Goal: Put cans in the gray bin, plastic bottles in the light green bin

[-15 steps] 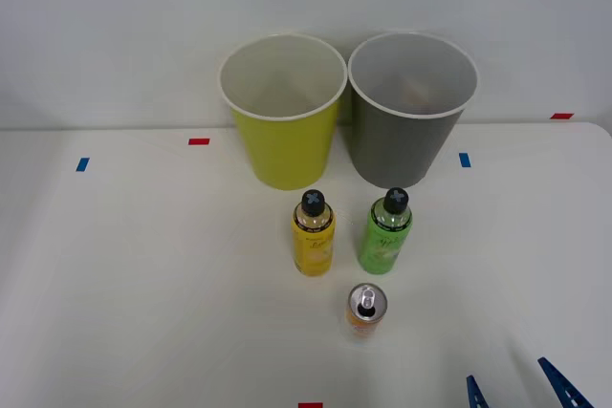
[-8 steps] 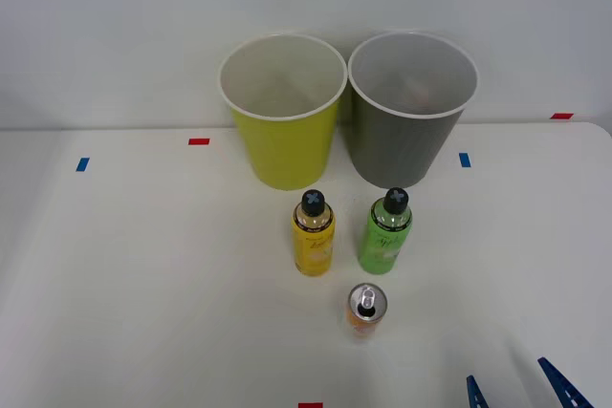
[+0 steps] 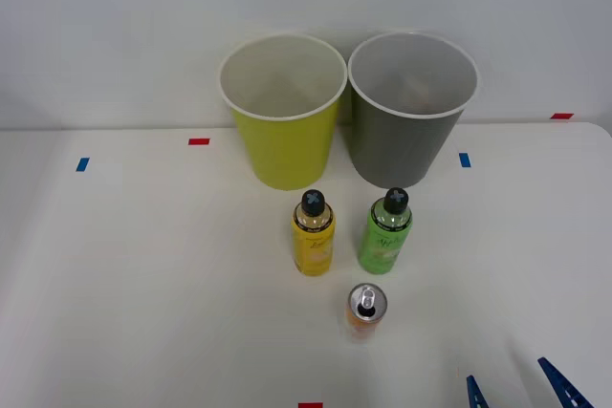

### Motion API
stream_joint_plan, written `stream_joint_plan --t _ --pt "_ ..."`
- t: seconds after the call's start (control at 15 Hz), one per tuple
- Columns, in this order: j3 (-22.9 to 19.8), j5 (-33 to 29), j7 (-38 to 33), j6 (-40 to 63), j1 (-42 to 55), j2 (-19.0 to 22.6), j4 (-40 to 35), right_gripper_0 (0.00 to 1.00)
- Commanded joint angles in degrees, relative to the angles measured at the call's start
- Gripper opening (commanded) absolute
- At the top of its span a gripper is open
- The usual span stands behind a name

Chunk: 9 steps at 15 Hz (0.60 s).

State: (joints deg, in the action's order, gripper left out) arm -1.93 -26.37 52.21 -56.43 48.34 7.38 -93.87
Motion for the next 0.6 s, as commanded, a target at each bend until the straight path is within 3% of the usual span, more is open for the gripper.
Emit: stream_joint_plan --t 0.07,0.6 --pt "0.0 0.0 0.0 0.0 0.0 0.0 0.0 1.00" --pt "0.0 0.0 0.0 0.0 0.0 0.0 0.0 1.00"
